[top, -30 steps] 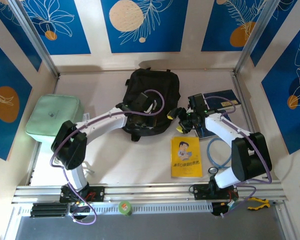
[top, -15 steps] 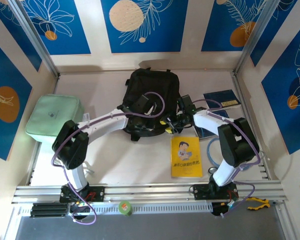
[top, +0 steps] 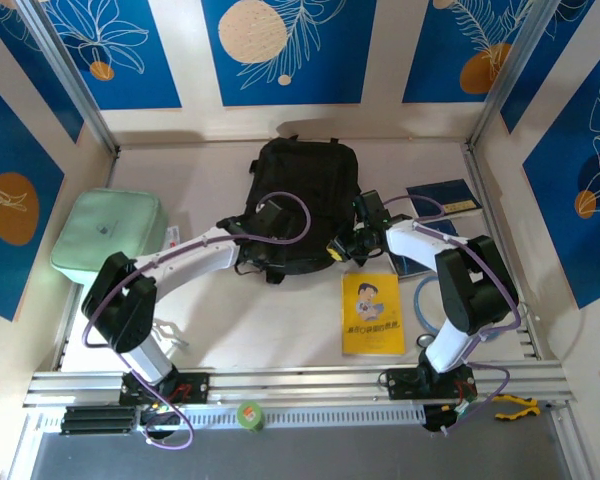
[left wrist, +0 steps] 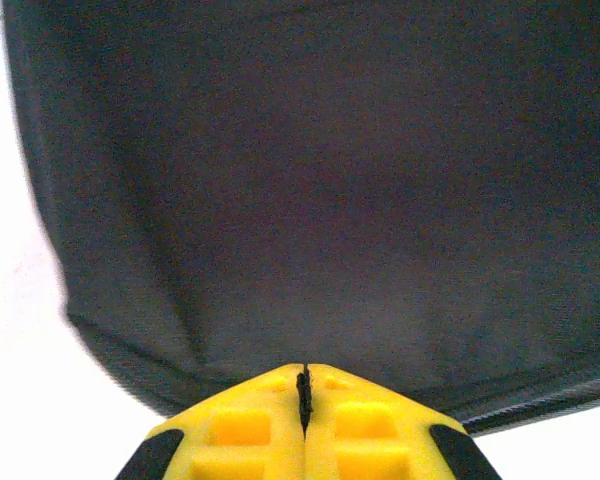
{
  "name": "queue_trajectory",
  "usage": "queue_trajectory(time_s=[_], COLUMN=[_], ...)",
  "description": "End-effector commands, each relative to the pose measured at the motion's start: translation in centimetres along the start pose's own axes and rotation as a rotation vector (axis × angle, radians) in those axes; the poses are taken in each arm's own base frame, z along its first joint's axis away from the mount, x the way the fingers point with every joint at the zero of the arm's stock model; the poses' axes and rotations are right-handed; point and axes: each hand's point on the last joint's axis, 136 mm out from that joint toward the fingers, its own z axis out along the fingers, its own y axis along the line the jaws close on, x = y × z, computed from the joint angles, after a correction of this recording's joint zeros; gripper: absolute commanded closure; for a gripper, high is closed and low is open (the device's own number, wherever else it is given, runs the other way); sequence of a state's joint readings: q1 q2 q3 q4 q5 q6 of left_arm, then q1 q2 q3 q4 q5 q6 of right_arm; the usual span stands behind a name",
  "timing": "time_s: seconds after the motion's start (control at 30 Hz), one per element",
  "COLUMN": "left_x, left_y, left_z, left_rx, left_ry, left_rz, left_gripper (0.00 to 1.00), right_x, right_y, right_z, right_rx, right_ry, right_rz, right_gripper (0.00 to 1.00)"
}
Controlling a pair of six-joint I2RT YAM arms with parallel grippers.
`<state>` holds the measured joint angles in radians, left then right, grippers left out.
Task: Pack the student bag
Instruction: Unzip the student bag at the top-center of the table.
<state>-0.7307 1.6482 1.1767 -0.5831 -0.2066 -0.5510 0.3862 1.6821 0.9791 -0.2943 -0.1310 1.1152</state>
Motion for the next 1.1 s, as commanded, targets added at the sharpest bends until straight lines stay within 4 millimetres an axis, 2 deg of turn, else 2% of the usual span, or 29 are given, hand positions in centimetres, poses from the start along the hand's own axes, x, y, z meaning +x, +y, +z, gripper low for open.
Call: queue_trajectory(time_s=[0.0,0.1,0.2,0.27,0.3,0.37,0.47,0.57,0.7,0.8,0.9,0.97,1.07], left_x=[1.0,0.8,0.2,-0.2,-0.5,-1.3,-2.1,-2.6,-2.8,-2.6,-2.0,-1.8,-1.4], left_y=[1.0,-1.9,-5.1,-7.6,-8.7,-11.2,-13.7,-14.6,-14.7,-14.5,-14.2,-14.0,-13.6], left_z=[-0.6,-0.4,-0.4,-0.5,-0.6,-1.0,-0.9,-0.6,-0.4,-0.3,-0.1,-0.1,-0.2], left_rx=[-0.011,0.119,0.214,0.272,0.297,0.349,0.397,0.402,0.405,0.403,0.399,0.397,0.390], left_ry=[0.025,0.013,-0.001,0.003,0.001,-0.014,-0.023,-0.030,-0.039,-0.038,-0.029,-0.030,-0.027], left_rz=[0.004,0.025,0.051,0.074,0.085,0.109,0.125,0.128,0.126,0.124,0.121,0.113,0.108], left_gripper=[1.00,1.00,1.00,1.00,1.00,1.00,1.00,1.00,1.00,1.00,1.00,1.00,1.00], right_x=[-2.7,-3.5,-4.3,-4.9,-5.1,-5.7,-6.2,-6.1,-4.1,-2.1,-0.5,0.2,0.6], right_y=[1.0,2.4,2.5,2.3,2.2,1.6,0.5,-0.9,-1.8,-1.7,-0.7,0.1,-0.1], right_z=[-0.2,0.4,0.4,-0.4,-0.9,-2.5,-5.2,-7.5,-8.4,-7.7,-6.5,-5.6,-4.2], right_rx=[0.015,-0.013,-0.016,-0.026,-0.027,-0.025,-0.040,-0.047,-0.070,-0.089,-0.112,-0.105,-0.050], right_ry=[-0.078,-0.044,-0.018,-0.029,-0.040,-0.074,-0.121,-0.148,-0.105,-0.037,0.018,0.038,0.040], right_rz=[-0.088,-0.156,-0.142,-0.125,-0.117,-0.093,-0.046,0.007,0.065,0.102,0.111,0.101,0.124], right_gripper=[0.93,0.93,0.93,0.92,0.89,0.77,0.59,0.44,0.36,0.33,0.32,0.31,0.32])
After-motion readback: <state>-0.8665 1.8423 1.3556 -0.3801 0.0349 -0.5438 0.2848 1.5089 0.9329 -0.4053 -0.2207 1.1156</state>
